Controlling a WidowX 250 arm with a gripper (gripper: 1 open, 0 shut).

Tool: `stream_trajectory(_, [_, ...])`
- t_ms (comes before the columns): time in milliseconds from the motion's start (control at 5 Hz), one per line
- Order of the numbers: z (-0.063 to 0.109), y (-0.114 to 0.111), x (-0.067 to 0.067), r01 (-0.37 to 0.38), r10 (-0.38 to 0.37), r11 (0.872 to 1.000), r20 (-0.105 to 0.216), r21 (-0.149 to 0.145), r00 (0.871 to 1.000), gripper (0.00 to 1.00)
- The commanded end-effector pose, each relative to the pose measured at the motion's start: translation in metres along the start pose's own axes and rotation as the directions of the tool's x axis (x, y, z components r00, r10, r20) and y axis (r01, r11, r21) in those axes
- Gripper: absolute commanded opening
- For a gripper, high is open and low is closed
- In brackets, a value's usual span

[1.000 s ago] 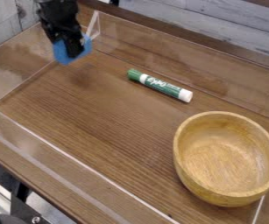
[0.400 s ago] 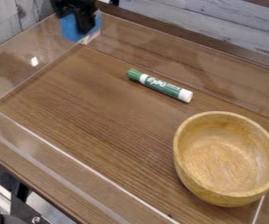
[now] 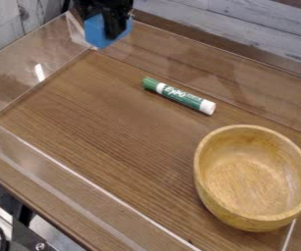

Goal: Put the blue block in the brown bowl

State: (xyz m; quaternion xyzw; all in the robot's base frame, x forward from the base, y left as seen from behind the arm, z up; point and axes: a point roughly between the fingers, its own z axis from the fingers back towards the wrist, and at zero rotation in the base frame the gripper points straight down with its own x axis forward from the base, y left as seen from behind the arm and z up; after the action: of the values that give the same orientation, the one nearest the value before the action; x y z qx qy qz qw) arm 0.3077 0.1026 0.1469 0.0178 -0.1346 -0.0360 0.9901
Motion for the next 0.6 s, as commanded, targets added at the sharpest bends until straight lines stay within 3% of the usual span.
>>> stream_trajectory(0, [0.025, -0.019, 0.004, -0.005, 0.003, 1.0, 0.063, 0.028, 0.998, 0.0])
stream_trajectory(400, [0.039, -0.068, -0.008, -0.02, 0.019, 1.0, 0.064, 0.014, 0.998, 0.0])
